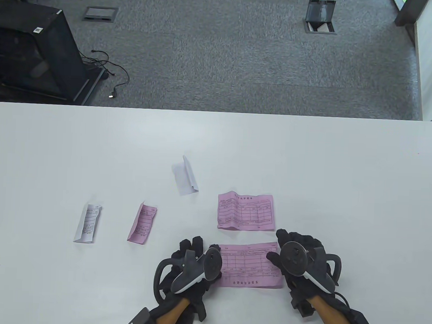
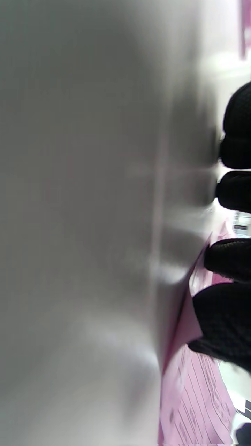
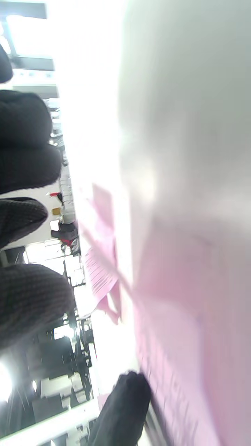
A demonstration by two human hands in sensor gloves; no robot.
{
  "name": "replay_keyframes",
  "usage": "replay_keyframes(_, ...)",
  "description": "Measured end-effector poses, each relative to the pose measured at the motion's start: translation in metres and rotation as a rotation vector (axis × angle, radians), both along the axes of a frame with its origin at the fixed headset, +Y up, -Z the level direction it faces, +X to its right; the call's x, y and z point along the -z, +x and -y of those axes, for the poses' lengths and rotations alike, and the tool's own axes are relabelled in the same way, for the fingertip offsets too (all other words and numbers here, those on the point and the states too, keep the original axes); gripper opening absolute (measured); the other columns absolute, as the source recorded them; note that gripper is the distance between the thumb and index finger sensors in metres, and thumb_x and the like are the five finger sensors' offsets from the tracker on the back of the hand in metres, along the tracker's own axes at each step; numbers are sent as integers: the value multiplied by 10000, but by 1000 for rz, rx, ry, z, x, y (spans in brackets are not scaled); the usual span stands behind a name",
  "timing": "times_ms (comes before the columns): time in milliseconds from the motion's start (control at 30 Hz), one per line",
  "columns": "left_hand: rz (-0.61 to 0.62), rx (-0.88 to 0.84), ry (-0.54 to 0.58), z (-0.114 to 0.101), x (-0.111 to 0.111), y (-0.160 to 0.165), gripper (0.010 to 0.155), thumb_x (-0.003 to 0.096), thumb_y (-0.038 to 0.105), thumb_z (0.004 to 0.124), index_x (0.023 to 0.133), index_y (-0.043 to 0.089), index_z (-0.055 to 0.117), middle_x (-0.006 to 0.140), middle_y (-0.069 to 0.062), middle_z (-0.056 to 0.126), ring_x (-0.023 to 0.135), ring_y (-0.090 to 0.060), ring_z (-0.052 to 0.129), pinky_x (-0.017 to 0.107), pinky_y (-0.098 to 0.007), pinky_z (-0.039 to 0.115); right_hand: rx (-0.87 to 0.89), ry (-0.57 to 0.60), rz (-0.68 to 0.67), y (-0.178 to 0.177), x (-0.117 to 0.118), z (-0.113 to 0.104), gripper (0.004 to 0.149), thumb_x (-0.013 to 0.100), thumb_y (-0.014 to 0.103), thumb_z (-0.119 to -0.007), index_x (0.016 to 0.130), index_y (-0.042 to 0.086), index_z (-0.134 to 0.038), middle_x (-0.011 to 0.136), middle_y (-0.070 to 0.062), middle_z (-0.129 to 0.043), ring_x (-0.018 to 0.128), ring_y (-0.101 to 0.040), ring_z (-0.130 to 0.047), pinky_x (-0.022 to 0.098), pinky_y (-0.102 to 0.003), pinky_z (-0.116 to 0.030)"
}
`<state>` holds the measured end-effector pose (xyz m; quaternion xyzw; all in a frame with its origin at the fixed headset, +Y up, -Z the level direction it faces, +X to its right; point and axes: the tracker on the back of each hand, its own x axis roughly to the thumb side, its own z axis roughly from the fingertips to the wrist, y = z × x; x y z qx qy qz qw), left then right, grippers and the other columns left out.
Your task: Unfold folded invoices and stack
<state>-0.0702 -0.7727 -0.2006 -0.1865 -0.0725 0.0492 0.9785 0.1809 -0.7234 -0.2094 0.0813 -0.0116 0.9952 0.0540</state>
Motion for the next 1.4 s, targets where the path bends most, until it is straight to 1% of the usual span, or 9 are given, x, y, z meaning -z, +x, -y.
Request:
replay_keyframes(100,15,14,15,1,0,-1,749,468,538,805,1132,369,504,1251,-156,342,1094,-500,344,766,-613,476,46,8,-151,-20,-9,-7,707,497,558,-734,1108,285,-507,1114,-190,-543,968,-511,-527,669,-743,-394)
replay_keyframes(200,18,10,12,1,0,0,749,471,541,796,1135,372,493,1248,-172,333,1089,-506,335,765,-609,476,13,-106,-249,-51,-13,4,640,505,551,-728,1082,330,-563,1136,-191,-511,991,-525,-465,671,-762,-349)
replay_keyframes(333,20,4,6,1,0,2,747,476,545,786,1137,383,478,1249,-181,310,1081,-519,315,766,-608,463,-103,-119,-307,-83,-10,20,625,506,554,-718,1079,356,-565,1153,-191,-473,1004,-532,-422,671,-770,-324)
replay_keyframes(500,22,3,-1,1,0,2,745,478,547,780,1137,391,468,1249,-179,297,1081,-517,304,766,-608,452,-159,-188,-324,-96,-5,38,629,503,553,-719,1081,357,-566,1164,-194,-445,1012,-538,-394,669,-776,-310)
replay_keyframes(600,22,3,-3,2,0,3,748,478,549,777,1139,390,465,1249,-182,292,1081,-518,299,767,-608,450,-199,-200,-313,-92,-4,45,632,501,544,-727,1081,357,-556,1164,-192,-438,1014,-538,-389,666,-778,-309)
replay_keyframes(700,20,2,-5,2,0,3,746,477,550,777,1137,394,466,1249,-176,291,1082,-512,297,768,-604,448,-204,-202,-288,-83,-3,44,633,501,539,-726,1080,352,-555,1162,-192,-439,1013,-535,-392,668,-776,-314)
replay_keyframes(833,18,6,0,2,-1,2,745,476,556,775,1136,403,466,1252,-166,296,1087,-503,304,774,-595,453,-224,-168,-243,-59,-1,44,622,496,538,-726,1066,335,-582,1147,-189,-480,1001,-524,-437,671,-766,-338)
replay_keyframes(1100,7,5,-3,2,-1,0,755,465,561,782,1134,414,465,1258,-134,298,1099,-473,307,779,-587,452,-208,-246,-149,-15,6,45,640,496,530,-733,1078,336,-548,1134,-190,-506,988,-514,-478,669,-766,-345)
replay_keyframes(1400,10,3,-8,3,0,-4,760,460,561,786,1132,414,464,1257,-130,294,1099,-460,304,782,-578,451,-265,-292,-95,-6,10,41,654,493,535,-732,1080,332,-528,1129,-186,-515,991,-519,-471,669,-767,-347)
